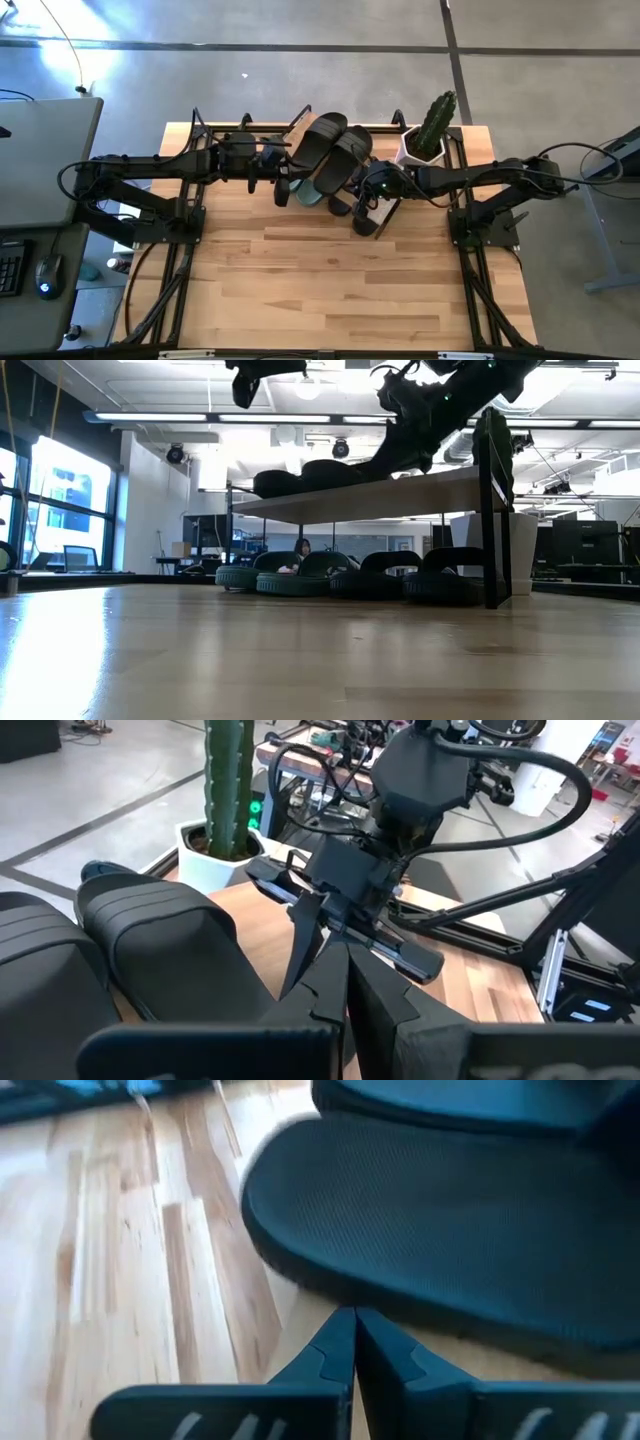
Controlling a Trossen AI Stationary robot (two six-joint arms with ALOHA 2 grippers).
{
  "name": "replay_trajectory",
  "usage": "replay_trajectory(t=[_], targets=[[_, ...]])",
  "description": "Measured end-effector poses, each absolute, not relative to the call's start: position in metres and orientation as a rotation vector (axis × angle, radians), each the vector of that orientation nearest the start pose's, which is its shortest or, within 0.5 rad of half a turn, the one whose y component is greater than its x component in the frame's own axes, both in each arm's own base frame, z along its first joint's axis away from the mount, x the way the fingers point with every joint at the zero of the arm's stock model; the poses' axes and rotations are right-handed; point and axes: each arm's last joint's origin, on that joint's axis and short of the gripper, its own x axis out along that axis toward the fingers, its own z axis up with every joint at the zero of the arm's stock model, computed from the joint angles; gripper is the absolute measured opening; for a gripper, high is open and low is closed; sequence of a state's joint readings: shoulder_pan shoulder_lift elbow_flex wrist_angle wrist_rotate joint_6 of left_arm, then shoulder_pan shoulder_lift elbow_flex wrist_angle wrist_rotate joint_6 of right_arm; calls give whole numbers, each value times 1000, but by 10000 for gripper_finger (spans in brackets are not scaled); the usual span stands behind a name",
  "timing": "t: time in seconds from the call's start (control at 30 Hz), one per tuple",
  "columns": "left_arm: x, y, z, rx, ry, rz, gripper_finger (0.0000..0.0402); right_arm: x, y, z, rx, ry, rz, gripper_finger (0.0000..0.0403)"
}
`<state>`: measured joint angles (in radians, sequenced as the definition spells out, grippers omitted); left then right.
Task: Pick and place slides into the shelf
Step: Adjust the black slide on the shelf, then adjust the green slides under the shelf
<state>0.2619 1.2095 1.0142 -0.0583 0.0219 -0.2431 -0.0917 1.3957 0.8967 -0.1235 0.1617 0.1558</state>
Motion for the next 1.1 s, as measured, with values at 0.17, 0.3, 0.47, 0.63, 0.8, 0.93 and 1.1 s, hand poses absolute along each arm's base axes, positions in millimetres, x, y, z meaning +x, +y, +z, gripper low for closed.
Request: replay_trajectory(t=[0.17,0.3,0.47,0.63,0.8,0.93,1.1], targets=[[263,70,337,-281,225,274,0,294,-32,242,122,607,-312,0],[263,70,337,-282,225,273,0,294,-32,242,121,604,-314,0],[263,70,337,-282,225,273,0,294,-32,242,121,605,-314,0],[263,70,337,-282,225,273,0,294,-32,241,128,616,-309,0],[263,70,337,-282,225,273,0,292,-31,240,144,640,-312,0],[263,70,336,-284,238,272,0,287,-26,244,141,644,-323,0],[255,64,312,-307,487,260,0,277,-21,260,157,589,-324,0]])
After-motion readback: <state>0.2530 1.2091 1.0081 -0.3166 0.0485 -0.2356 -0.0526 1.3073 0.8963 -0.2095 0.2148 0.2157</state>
